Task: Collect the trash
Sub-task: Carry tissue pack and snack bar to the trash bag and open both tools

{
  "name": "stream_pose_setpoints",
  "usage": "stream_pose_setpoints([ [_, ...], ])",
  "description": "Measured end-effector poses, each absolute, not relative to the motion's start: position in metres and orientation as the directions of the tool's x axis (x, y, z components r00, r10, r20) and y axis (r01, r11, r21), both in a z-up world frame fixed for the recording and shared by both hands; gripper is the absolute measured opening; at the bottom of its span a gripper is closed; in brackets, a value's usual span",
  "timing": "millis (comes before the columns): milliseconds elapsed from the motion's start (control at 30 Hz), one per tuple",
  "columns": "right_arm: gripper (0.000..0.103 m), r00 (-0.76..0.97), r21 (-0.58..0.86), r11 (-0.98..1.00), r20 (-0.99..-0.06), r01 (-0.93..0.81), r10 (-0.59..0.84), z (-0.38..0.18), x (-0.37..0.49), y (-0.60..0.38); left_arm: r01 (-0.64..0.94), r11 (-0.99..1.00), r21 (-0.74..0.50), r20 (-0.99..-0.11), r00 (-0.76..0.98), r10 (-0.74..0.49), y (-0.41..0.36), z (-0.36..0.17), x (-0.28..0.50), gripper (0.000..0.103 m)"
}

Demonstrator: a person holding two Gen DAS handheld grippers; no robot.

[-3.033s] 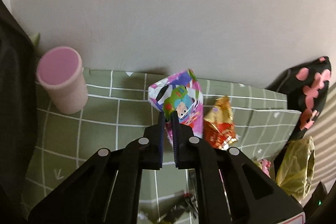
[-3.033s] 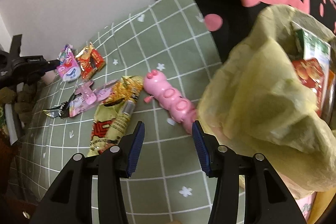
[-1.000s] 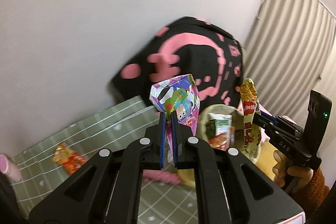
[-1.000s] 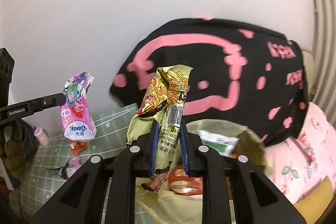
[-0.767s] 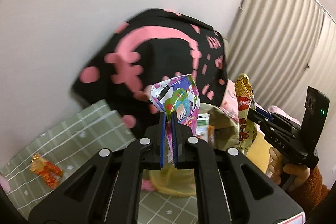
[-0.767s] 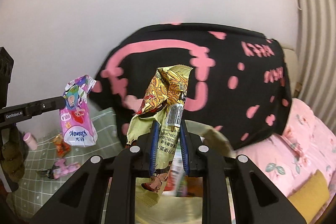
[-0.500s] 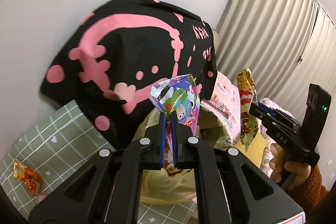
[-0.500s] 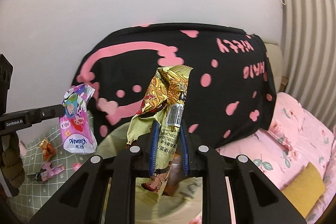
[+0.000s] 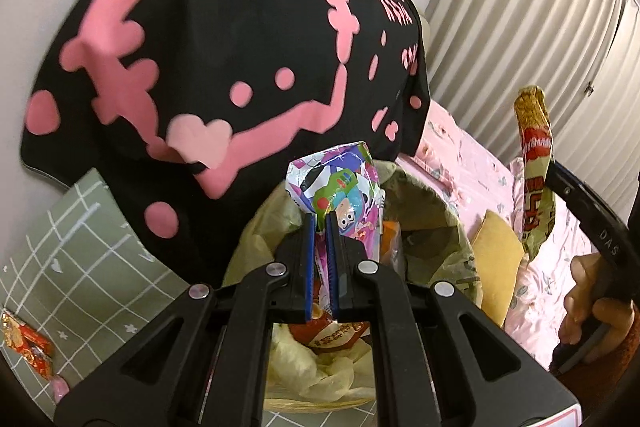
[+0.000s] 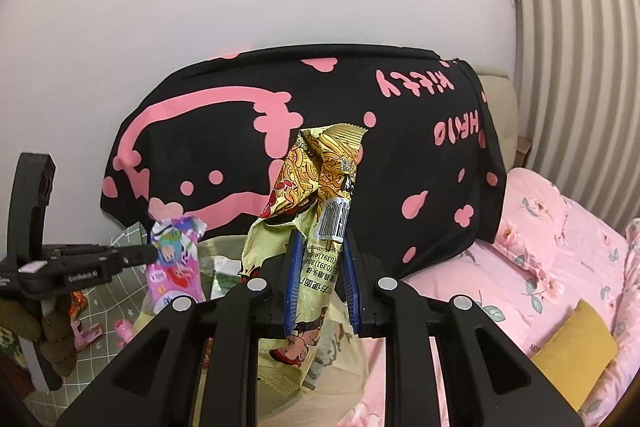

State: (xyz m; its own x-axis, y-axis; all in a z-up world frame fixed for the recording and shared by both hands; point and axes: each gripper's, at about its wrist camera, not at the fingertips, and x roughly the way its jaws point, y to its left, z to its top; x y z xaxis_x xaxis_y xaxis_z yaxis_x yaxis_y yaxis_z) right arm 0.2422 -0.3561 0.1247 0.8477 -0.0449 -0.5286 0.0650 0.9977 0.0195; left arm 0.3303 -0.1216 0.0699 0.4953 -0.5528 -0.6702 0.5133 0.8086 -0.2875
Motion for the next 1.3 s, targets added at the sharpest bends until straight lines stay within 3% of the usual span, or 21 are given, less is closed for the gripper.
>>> stream_pose_setpoints([
  [400, 0.020, 0.842, 0.035, 0.998, -0.540, 0.050, -0.023, 0.118, 0.251, -0.355, 0.546, 0.784, -0.297, -0.693, 0.441, -0.570, -0.132, 0.060, 0.323, 0.006],
  [500, 0.019, 0.842, 0.041, 0.998, -0.539, 0.038, -0.010, 0.117, 0.253, -0.351, 0.551, 0.772, -0.318, -0.699, 0.414, -0.584, -0.129, 0.057, 0.320, 0.014],
  [567, 0.020, 0.842, 0.043, 0.999, -0.539, 0.031, -0.002, 0.117, 0.254, -0.348, 0.545, 0.771, -0.330, -0.694, 0.414, -0.590, -0.125, 0.058, 0.319, 0.027],
  [667, 0.020, 0.841, 0.048, 0.999, -0.541, 0.014, 0.014, 0.116, 0.256, -0.341, 0.535, 0.771, -0.345, -0.678, 0.426, -0.599, -0.116, 0.062, 0.315, 0.031],
  [1000, 0.020, 0.819, 0.045, 0.998, -0.571, -0.041, 0.059, 0.102, 0.268, -0.311, 0.464, 0.830, -0.311, -0.648, 0.535, -0.542, -0.065, 0.073, 0.299, 0.038],
  [1300, 0.021, 0.761, 0.040, 0.999, -0.648, -0.017, 0.039, 0.060, 0.286, -0.301, 0.304, 0.894, -0.329, -0.666, 0.597, -0.449, 0.016, 0.053, 0.287, 0.039],
])
